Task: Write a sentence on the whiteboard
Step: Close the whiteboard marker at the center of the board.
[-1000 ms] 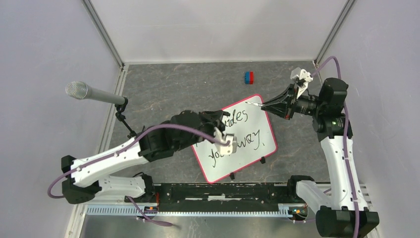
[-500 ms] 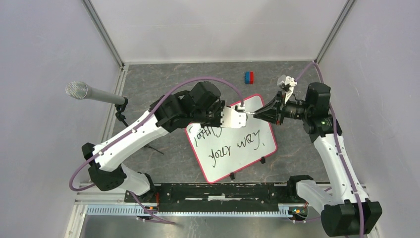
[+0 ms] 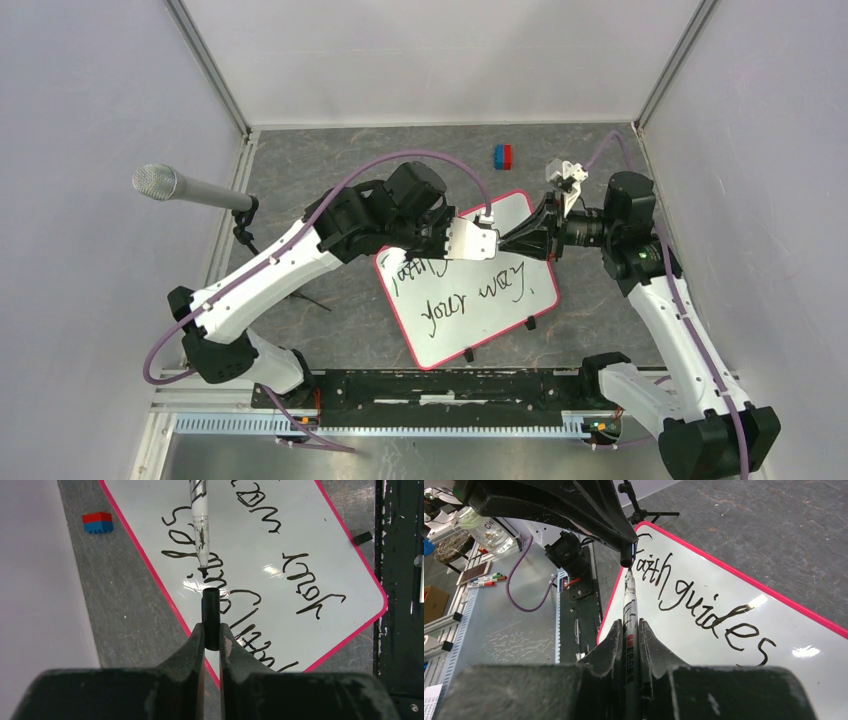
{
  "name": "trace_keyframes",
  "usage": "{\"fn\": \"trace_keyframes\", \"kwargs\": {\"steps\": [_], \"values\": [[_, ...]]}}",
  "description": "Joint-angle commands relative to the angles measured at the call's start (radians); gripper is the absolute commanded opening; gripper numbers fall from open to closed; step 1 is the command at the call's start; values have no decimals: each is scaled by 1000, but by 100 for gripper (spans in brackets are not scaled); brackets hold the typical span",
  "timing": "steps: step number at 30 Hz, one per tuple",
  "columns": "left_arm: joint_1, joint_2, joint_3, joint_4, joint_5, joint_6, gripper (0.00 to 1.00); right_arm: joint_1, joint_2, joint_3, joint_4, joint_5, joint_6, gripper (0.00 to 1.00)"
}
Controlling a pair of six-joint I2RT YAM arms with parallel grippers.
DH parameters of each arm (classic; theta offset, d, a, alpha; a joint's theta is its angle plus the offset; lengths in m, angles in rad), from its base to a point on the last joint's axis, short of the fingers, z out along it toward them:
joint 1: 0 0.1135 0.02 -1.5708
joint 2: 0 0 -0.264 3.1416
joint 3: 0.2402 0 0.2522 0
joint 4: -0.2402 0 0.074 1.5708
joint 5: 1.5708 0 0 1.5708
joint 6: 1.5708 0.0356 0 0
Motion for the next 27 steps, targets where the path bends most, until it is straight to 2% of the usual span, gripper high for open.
{"fn": "trace_keyframes", "kwargs": {"steps": [1,27], "values": [[1,3,49,-8,54,-57,2,18,1,19,14,-2,3,0],[0,7,27,-20,23,-68,2,44,13,59,-46,25,-53,0]]}}
